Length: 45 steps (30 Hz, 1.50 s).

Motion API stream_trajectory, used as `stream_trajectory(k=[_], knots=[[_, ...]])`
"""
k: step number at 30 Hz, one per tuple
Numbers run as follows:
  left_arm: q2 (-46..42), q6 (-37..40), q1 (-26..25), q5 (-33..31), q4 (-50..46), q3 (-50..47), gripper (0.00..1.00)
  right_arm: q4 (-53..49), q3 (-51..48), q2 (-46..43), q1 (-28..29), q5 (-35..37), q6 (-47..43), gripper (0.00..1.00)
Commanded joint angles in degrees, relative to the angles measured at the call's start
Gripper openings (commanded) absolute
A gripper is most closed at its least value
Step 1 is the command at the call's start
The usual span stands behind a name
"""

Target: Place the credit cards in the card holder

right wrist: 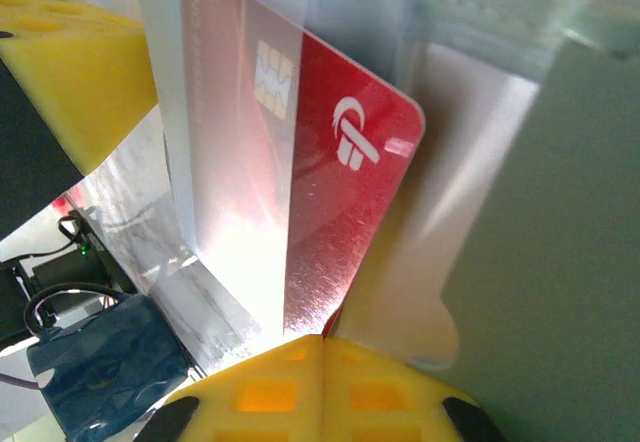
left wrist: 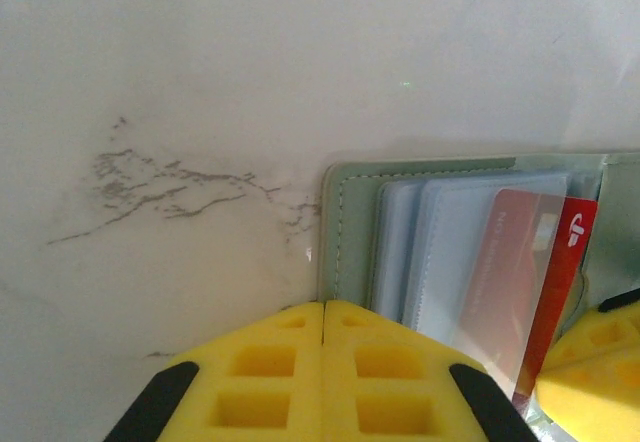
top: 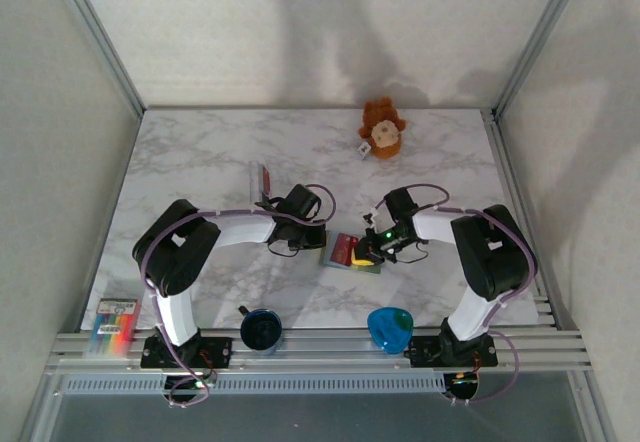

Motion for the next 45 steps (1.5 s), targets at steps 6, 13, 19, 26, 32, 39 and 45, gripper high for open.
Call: stream_trajectory(k=[6, 13, 19, 26, 32, 39, 45], knots=[[4.6, 0.7, 0.6, -5.2, -2.6, -1.6, 0.05, -1.4, 4.6, 3.8, 2.5, -0.5, -1.8, 0.00], [4.2, 0.6, 0.6, -5.4, -2.8, -1.3, 0.05, -0.2, 5.5, 1.7, 3.5, 0.7, -2.4, 0.04], [2.6, 0.5, 0.6, -6.1, -3.4, -1.4, 0.07, -4.3, 4.6, -4.3, 3.5, 9.5, -3.8, 0.24], [-0.9, 0.1, 0.5, -5.9, -3.3, -1.8, 0.11, -5.7, 1.7, -11.9, 3.4, 19.5, 2.1, 0.30], [-2.1, 0.1, 0.0, -4.8, -2.5, -2.3, 0.12, -0.1, -0.6, -10.7, 3.5, 17.3, 6.3, 0.28], [-1.2, -0.4, -0.1, -4.4, -1.4, -3.0, 0.12, 5.0, 0.5, -5.4, 3.9, 15.7, 7.8, 0.19], [-2.0, -1.0, -0.5, -4.3, -1.1, -3.4, 0.11, 7.5, 3.1, -0.9, 5.8, 15.3, 9.0, 0.04]])
